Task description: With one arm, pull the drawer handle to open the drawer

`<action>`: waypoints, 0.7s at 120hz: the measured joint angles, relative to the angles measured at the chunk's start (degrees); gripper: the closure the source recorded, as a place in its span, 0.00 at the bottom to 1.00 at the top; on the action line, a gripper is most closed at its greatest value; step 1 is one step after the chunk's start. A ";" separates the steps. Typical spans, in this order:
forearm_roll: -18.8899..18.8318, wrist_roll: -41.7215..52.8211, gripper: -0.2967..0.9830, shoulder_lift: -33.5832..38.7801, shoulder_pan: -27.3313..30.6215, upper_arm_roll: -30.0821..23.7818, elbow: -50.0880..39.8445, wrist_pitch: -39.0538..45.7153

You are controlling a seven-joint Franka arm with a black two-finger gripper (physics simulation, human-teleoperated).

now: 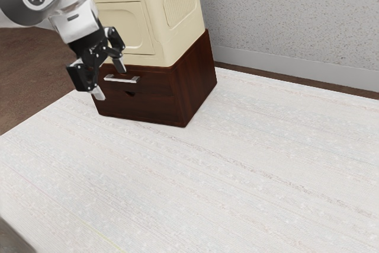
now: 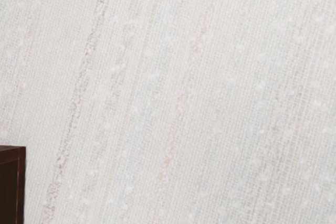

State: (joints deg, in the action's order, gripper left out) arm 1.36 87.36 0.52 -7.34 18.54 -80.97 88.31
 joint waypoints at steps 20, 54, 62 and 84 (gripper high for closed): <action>0.05 -0.38 0.23 0.16 -2.62 0.15 -0.53 -2.59; 4.84 2.42 0.23 -2.77 -3.52 10.58 -8.98 13.92; 5.98 3.48 0.24 -2.82 4.97 11.74 -13.38 21.28; 7.46 5.65 0.26 -6.05 22.17 11.76 -15.39 36.86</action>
State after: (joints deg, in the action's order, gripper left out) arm 8.81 93.01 -5.53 14.82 30.31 -96.36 125.16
